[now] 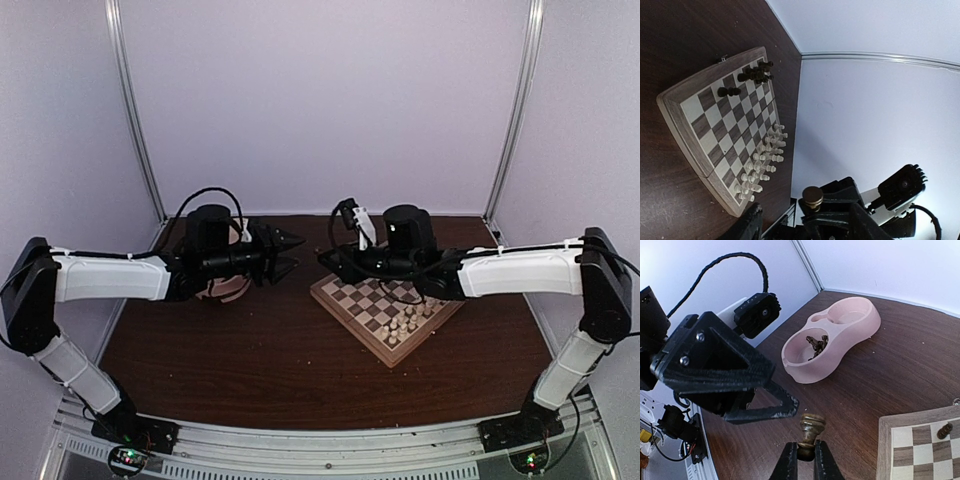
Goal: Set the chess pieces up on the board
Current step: Pass from the left arm to the right
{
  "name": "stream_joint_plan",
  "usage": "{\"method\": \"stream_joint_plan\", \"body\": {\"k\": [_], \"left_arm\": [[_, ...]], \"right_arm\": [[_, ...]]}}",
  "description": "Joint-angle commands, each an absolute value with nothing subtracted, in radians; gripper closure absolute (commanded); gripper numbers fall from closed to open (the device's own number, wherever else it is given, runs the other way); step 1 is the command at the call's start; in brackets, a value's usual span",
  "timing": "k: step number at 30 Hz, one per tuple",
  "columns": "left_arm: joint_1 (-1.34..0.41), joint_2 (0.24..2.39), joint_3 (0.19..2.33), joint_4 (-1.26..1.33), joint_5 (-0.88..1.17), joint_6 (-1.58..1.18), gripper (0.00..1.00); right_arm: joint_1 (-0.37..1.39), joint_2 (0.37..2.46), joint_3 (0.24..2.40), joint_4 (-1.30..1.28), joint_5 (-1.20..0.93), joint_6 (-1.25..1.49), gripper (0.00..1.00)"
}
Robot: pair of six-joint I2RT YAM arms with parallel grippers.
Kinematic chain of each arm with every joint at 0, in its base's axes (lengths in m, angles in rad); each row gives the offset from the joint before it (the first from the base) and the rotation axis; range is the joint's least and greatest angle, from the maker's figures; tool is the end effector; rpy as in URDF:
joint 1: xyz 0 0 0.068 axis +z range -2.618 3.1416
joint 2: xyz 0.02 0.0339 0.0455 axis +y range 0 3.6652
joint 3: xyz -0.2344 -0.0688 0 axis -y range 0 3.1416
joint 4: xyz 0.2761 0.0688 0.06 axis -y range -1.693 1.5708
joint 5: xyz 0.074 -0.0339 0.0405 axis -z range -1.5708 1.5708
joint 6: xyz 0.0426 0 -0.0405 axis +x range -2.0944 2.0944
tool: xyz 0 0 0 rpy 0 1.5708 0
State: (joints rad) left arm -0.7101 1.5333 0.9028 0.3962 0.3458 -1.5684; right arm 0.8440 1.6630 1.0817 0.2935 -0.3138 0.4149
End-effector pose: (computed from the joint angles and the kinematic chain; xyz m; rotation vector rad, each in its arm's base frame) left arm 0.2792 -0.2590 0.2069 -0.6522 2.1685 -1.7723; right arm 0.2660 0.3189 0.2129 -0.6561 1.9021 1.1341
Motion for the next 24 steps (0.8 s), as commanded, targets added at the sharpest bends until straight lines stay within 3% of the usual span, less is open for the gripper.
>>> {"method": "stream_joint_plan", "body": {"k": [1,8,14,24], "left_arm": [[-0.663,1.517,0.911,0.372,0.383,-1.445,0.38],[-0.624,1.470,0.977,0.119,0.383,-1.147,0.37],[-0.624,1.439,1.095,-0.202,0.309,-0.860,0.38],[-0.624,1.361,1.137,-0.419,0.134,-0.712,0.38]], "right_arm": [[0.795,1.563,1.059,0.123,-0.321,0.420,1.00],[0.652,1.492,1.121,-0.329,-0.461,0.414,1.00],[0.536,1.633,1.328,-0.774,-0.605,0.235,1.00],[0.465,1.915,1.634,-1.033,-0.550,0.088,0.99]]}}
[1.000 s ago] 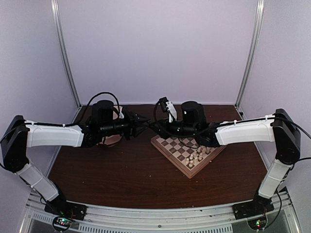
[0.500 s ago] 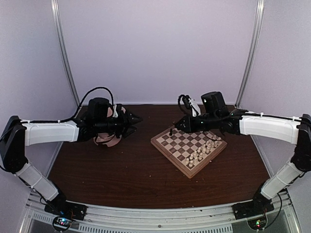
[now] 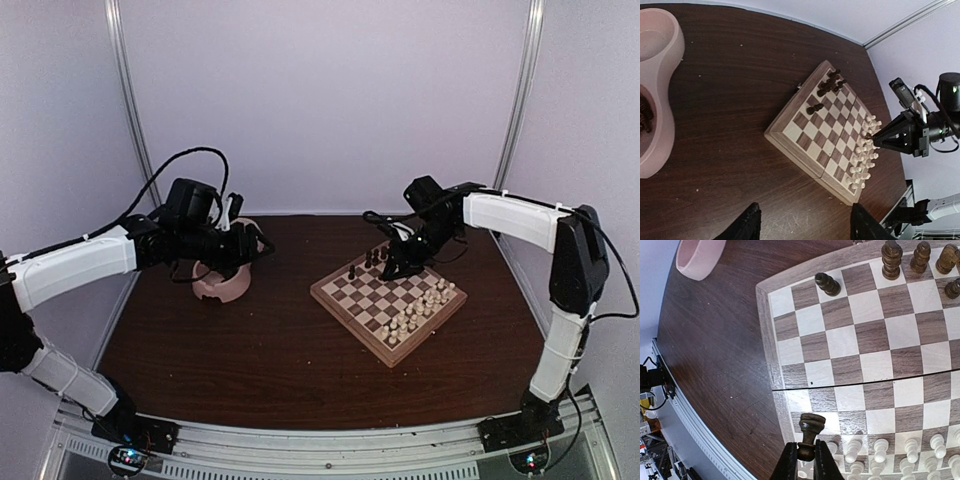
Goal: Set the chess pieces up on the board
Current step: Pass from the left arm to the right, then place the pawn on the chessboard.
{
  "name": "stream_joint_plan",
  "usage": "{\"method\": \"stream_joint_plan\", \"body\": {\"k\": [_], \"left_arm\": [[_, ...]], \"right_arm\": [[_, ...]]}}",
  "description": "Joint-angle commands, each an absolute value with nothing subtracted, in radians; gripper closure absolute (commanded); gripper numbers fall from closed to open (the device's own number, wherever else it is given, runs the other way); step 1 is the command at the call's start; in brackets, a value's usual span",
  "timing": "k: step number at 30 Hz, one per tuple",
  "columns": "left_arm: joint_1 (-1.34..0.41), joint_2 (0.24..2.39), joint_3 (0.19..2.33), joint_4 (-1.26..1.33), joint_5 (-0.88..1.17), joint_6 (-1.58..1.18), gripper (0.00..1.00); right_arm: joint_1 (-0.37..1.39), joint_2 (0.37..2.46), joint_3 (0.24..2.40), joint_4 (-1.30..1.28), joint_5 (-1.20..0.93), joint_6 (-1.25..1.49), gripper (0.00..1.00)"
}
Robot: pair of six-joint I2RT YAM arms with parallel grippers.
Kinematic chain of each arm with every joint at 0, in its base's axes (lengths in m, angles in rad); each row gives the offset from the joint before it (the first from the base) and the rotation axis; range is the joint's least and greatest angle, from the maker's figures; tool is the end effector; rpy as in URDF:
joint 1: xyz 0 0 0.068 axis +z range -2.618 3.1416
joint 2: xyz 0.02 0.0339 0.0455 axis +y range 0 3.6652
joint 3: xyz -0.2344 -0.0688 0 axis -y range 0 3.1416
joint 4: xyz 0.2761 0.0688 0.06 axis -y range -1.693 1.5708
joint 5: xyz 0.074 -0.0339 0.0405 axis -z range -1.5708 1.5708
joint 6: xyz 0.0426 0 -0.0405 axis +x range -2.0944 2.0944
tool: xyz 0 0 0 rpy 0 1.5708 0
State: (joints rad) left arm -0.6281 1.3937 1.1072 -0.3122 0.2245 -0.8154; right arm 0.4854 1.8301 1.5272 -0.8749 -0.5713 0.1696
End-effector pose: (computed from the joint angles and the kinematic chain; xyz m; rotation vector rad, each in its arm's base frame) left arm 0.2824 -0.2168 0.2587 -0.0805 2.3550 -1.0201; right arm 0.3462 0.2087 0.2135 -0.6021 2.7400 0.9581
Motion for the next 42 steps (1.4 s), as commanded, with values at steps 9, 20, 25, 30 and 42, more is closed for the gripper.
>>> {"method": "stream_joint_plan", "body": {"k": [9,20,25,30,42], "left_arm": [[-0.624,1.352,1.167,-0.492,0.077,-0.650,0.39],[-0.624,1.367,1.163,-0.494,0.073,-0.650,0.39],[-0.624,1.358,1.157,-0.498,0.063,-0.650,0.39],[-0.624,1.349,1.144,-0.499,0.059,-0.652,0.39],[-0.624,1.329,1.131,-0.501,0.046,-0.641,0.39]], "right_arm": [[0.454,2.140,1.875,-1.266,-0.440,0.013,0.95],[0.451,2.213,1.932,-1.292,-0.388,0.013,0.90],[0.451,2.240,1.951,-1.290,-0.387,0.013,0.89],[0.451,2.248,1.970,-1.290,-0.381,0.013,0.77],[0.466,2.093,1.844,-1.164,-0.324,0.014,0.57]]}}
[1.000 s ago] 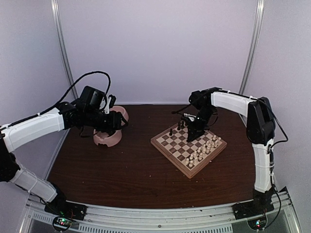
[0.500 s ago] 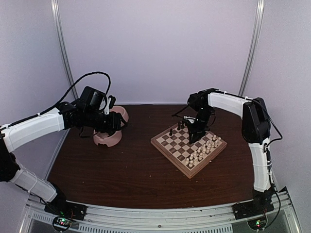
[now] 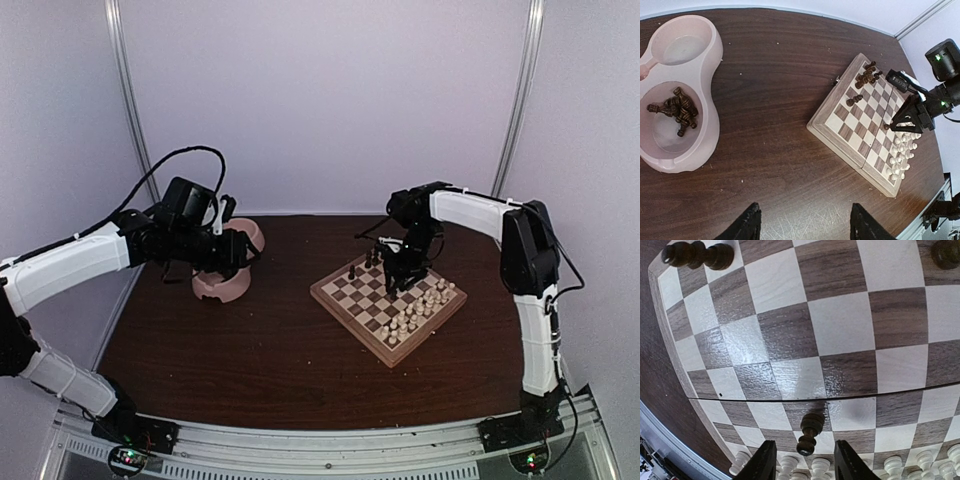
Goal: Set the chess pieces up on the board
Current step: Place the pawn on the chessboard, then pick up the pawn from the chessboard.
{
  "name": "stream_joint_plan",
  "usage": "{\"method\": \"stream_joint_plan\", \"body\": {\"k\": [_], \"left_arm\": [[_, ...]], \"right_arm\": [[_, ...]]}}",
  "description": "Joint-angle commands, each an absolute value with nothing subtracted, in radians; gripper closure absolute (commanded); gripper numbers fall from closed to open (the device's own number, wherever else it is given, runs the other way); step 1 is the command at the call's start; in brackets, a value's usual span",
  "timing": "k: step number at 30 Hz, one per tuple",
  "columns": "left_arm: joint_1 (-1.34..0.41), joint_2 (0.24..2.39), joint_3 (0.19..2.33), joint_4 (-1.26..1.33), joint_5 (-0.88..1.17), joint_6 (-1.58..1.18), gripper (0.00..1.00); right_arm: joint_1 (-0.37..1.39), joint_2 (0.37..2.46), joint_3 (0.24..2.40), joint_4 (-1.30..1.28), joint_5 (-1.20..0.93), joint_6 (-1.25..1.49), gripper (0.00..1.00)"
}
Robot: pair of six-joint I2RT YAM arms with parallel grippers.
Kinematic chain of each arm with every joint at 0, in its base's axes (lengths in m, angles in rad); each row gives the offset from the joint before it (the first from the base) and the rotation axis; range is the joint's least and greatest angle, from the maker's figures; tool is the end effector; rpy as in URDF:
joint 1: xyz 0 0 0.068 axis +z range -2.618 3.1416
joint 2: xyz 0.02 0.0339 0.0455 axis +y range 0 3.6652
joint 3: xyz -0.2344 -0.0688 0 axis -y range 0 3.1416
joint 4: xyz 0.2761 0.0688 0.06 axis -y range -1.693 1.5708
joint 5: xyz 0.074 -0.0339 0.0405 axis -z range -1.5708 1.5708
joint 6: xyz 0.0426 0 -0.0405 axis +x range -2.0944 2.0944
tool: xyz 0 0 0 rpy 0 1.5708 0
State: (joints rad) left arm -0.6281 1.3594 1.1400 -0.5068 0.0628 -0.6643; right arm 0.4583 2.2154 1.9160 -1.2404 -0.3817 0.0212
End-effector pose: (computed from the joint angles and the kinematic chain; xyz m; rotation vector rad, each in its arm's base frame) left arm 0.2739 -0.2022 0.2638 -0.0096 2.4085 -0.7120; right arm 0.3928 0.2115 0.1633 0.6650 -2.9522 -0.5791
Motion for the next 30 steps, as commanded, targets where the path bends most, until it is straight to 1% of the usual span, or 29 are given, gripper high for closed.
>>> {"method": "stream_joint_plan", "body": {"k": [1,2,4,8,14,22,30], "left_arm": [[-0.624,1.328,1.129,-0.501,0.045,-0.639,0.39],[-0.624,1.329,1.129,-0.500,0.045,-0.635,0.39],[-0.624,1.326,1.128,-0.499,0.045,-0.622,0.39],[-0.624,1.315,1.129,-0.497,0.041,-0.603,0.38],[-0.624,1.298,1.129,-0.503,0.032,-0.592,0.38],[-0.624,1.286,1.126,-0.498,0.052,-0.584,0.35],[-0.624,1.278,1.124,-0.499,0.058,-0.575,0.34]], "right_arm": [[0.473,2.064,1.811,-1.137,-0.307,0.013,0.55],[0.478,2.041,1.782,-1.111,-0.291,0.015,0.54],[0.489,2.013,1.737,-1.080,-0.276,0.019,0.57],[0.496,2.007,1.712,-1.055,-0.252,0.031,0.59],[0.514,2.038,1.712,-1.041,-0.247,0.026,0.60],[0.528,2.070,1.729,-1.045,-0.198,0.029,0.62],[0.530,2.094,1.721,-1.033,-0.200,0.030,0.68]]}}
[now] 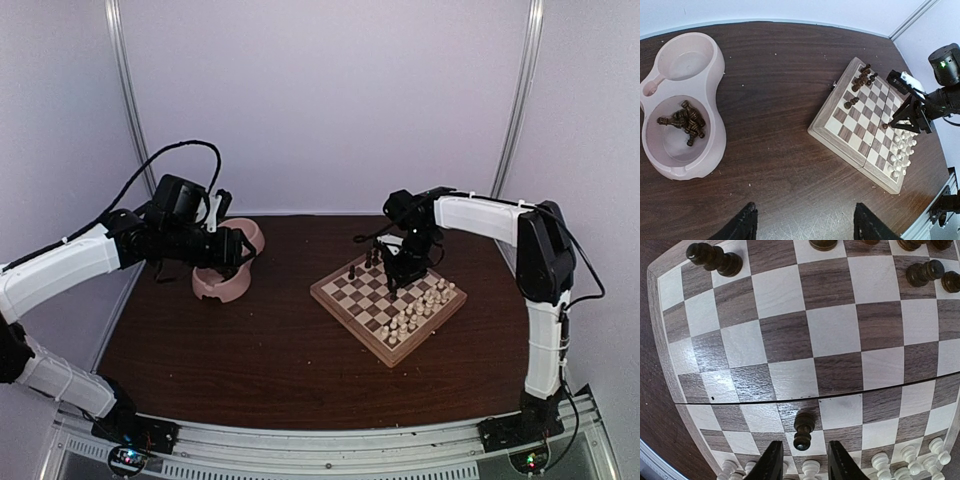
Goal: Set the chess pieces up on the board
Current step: Pick up the pawn from the chessboard.
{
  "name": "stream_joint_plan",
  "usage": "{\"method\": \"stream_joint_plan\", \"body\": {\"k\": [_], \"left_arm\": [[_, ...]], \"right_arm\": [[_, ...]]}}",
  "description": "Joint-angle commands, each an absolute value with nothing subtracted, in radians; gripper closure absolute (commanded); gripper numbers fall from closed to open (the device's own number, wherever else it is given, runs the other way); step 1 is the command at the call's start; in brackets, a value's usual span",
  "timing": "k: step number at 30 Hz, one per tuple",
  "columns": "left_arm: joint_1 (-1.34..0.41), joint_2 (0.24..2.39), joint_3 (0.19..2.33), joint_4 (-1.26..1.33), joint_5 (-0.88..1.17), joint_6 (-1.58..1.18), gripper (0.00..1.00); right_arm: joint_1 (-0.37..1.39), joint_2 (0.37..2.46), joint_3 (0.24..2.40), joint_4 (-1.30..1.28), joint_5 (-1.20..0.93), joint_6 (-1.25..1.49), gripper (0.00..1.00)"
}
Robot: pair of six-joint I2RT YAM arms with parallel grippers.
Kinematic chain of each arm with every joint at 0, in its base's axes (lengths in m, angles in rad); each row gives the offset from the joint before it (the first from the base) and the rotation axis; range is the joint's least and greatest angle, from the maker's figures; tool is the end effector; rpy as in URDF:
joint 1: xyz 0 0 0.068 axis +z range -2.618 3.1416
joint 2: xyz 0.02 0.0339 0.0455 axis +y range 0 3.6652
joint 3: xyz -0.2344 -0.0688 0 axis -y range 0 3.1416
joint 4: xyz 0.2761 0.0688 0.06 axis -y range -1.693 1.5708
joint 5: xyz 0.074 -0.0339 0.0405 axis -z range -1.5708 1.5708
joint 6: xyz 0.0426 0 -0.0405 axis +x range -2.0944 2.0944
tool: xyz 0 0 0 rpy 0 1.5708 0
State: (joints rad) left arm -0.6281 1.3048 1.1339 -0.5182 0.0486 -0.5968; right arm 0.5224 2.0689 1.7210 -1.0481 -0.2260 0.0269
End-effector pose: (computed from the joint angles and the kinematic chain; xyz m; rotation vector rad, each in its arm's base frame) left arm 0.2663 -0.1959 0.2777 0.0639 2.3567 -0.6863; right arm 0.3697 0.2239 0.1679 -0.7669 2.9097 0.4002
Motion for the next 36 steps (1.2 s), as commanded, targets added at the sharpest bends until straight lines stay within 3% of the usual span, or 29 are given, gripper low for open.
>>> {"method": "stream_joint_plan", "body": {"k": [1,24,36], "left_arm": [[-0.624,1.278,1.124,-0.499,0.057,-0.575,0.34],[-0.624,1.241,1.093,-0.505,0.045,-0.558,0.34],[-0.624,1.225,1.088,-0.466,0.015,-0.528,0.35]], "right_arm": [[0.531,2.096,1.721,-1.032,-0.201,0.032,0.68],[0.541,2.069,1.710,-1.018,-0.210,0.038,0.85],[0.540,2.049,1.784,-0.987,-0.165,0.013,0.86]]}}
